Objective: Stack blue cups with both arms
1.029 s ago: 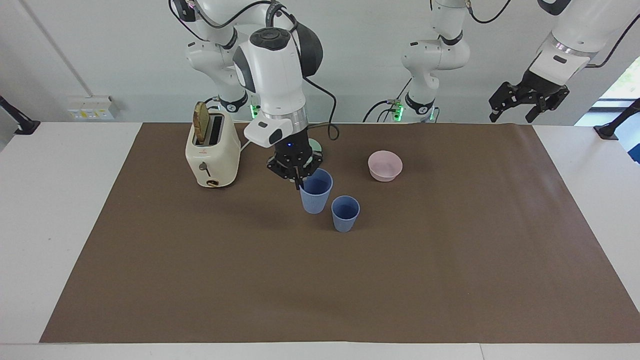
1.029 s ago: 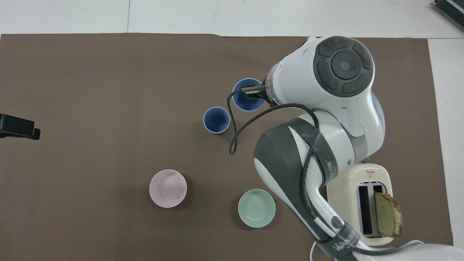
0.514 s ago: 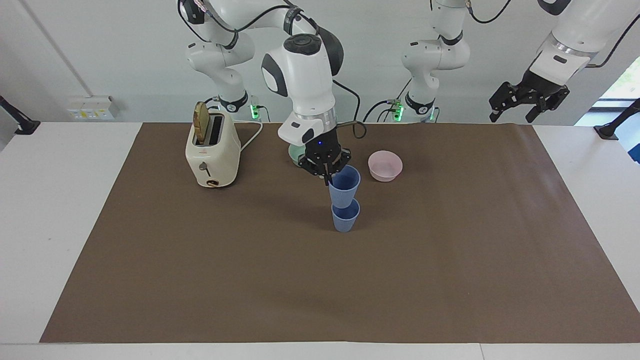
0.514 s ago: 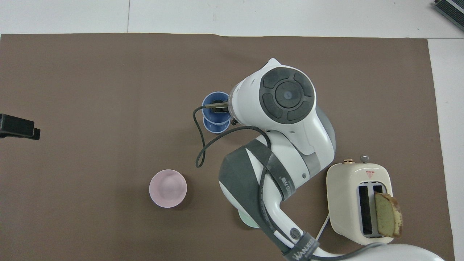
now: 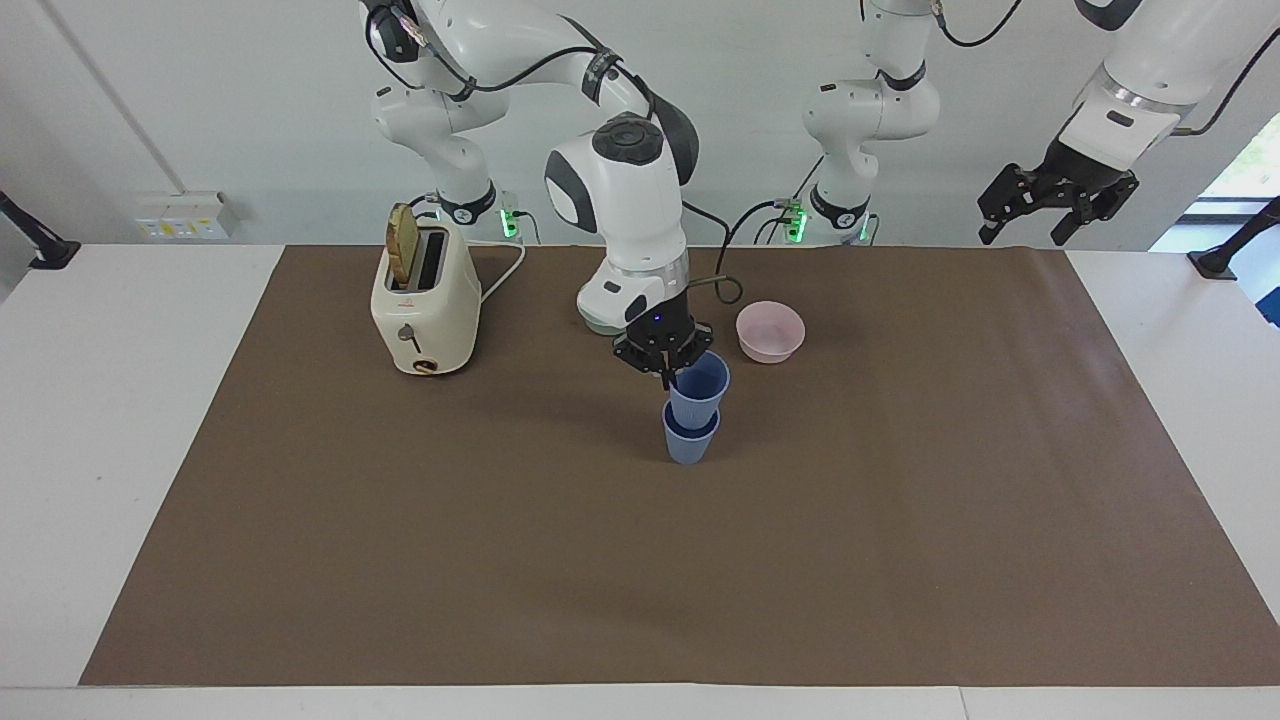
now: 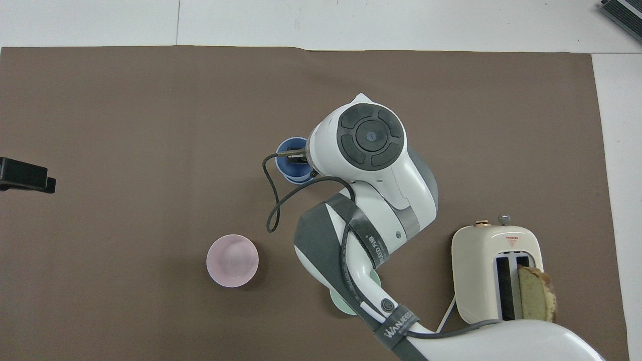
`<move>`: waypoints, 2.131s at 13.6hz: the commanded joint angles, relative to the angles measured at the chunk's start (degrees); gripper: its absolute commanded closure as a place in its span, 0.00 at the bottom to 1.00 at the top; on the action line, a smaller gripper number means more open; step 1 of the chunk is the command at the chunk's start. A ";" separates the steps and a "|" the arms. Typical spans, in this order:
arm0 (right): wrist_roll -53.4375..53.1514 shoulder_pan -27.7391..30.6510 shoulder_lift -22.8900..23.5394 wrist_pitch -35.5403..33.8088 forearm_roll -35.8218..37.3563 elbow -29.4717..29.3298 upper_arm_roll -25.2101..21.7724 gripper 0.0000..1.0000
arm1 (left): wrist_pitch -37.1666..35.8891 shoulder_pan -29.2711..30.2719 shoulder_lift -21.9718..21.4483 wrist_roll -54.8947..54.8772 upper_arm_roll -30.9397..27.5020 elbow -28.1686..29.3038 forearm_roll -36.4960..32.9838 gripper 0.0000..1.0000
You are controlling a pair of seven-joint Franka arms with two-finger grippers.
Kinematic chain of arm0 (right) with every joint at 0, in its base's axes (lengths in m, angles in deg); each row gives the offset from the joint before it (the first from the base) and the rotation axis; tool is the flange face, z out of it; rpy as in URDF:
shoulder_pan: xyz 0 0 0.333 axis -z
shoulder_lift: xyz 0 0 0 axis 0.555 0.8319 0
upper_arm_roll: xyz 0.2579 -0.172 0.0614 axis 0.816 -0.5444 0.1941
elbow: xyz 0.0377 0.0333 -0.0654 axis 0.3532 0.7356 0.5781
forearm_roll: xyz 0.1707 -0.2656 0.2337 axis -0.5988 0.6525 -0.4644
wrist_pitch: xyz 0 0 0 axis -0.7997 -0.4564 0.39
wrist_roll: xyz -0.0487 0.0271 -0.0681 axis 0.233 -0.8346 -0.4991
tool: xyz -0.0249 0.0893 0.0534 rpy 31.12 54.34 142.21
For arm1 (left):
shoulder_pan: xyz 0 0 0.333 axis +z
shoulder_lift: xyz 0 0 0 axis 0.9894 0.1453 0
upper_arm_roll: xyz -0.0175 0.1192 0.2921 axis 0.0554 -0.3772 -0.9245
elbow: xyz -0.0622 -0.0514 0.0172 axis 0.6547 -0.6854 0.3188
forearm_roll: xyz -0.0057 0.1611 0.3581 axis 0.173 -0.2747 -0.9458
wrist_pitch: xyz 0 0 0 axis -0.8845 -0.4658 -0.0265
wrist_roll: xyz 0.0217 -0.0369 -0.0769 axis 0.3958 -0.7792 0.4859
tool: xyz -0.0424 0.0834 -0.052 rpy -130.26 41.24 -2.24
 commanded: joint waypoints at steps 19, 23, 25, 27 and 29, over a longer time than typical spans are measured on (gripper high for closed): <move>1.77 0.66 0.47 9.92 -0.02 7.87 -0.02 0.92 | -0.61 0.32 -1.29 0.58 0.23 0.93 -0.62 0.00; 0.99 0.49 0.39 9.75 -0.11 7.35 -0.02 0.75 | -0.61 0.32 -1.29 0.58 0.23 0.93 -0.62 0.00; 0.90 0.66 -0.31 8.70 -0.11 6.82 -0.02 0.60 | -0.61 0.32 -1.29 0.58 0.23 0.93 -0.62 0.00; 0.81 2.06 -4.07 3.37 -0.02 6.82 -0.55 0.04 | -0.61 0.32 -1.29 0.58 0.23 0.93 -0.62 0.00; 1.33 5.74 -9.25 -3.40 -0.02 7.26 -0.37 0.00 | -0.61 0.32 -1.29 0.58 0.23 0.93 -0.62 0.00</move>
